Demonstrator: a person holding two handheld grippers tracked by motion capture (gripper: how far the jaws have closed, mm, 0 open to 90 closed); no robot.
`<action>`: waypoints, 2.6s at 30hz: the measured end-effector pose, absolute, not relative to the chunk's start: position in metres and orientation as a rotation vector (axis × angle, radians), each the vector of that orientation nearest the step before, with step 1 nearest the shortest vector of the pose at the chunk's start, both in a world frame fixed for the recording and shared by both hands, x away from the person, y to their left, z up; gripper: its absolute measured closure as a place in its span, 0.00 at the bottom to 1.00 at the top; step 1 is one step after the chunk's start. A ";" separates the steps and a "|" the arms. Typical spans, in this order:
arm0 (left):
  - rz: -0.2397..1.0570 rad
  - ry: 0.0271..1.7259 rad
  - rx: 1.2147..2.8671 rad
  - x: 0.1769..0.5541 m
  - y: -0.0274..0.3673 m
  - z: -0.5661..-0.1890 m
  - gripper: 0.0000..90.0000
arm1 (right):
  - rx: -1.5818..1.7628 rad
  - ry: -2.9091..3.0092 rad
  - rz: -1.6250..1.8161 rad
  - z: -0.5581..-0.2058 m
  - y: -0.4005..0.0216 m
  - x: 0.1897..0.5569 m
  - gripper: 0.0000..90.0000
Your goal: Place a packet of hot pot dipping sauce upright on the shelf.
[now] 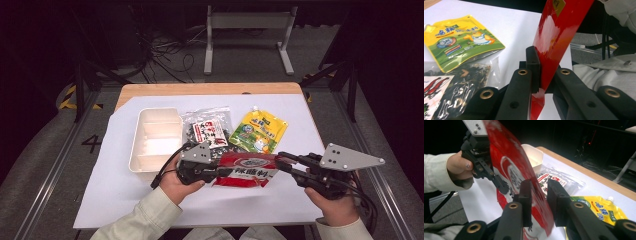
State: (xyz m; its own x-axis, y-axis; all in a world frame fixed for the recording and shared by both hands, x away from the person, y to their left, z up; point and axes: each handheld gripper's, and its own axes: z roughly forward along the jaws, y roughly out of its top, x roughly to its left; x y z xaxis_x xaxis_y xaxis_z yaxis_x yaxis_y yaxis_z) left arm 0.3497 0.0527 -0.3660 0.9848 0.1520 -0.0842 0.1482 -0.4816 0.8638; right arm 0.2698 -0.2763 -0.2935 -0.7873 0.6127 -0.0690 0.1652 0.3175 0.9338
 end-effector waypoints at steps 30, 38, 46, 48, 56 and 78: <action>0.117 0.443 2.001 0.395 0.148 -0.315 0.97 | 0.946 2.172 1.385 -0.335 -0.314 0.303 0.69; 0.172 0.494 1.988 0.408 0.169 -0.307 0.97 | 0.991 2.175 1.378 -0.342 -0.321 0.309 0.70; 0.237 0.568 1.970 0.425 0.196 -0.302 0.97 | 1.010 2.194 1.370 -0.348 -0.321 0.312 0.70; 0.254 0.578 1.965 0.430 0.203 -0.303 0.97 | 1.016 2.196 1.370 -0.349 -0.321 0.313 0.70; 0.281 0.613 1.952 0.444 0.223 -0.310 0.97 | 1.021 2.200 1.368 -0.351 -0.321 0.313 0.70; 0.330 0.656 2.057 0.481 0.252 -0.326 0.97 | 1.077 2.194 1.370 -0.359 -0.329 0.307 0.68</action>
State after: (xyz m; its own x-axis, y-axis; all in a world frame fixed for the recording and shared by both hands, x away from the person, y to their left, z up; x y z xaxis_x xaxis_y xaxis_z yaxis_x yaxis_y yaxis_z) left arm 0.4810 0.2523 -0.3264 0.8219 0.5692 -0.0212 0.3218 -0.4333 0.8418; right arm 0.3071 -0.3289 -0.3587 -0.6558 0.7477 0.1046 0.4224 0.2485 0.8717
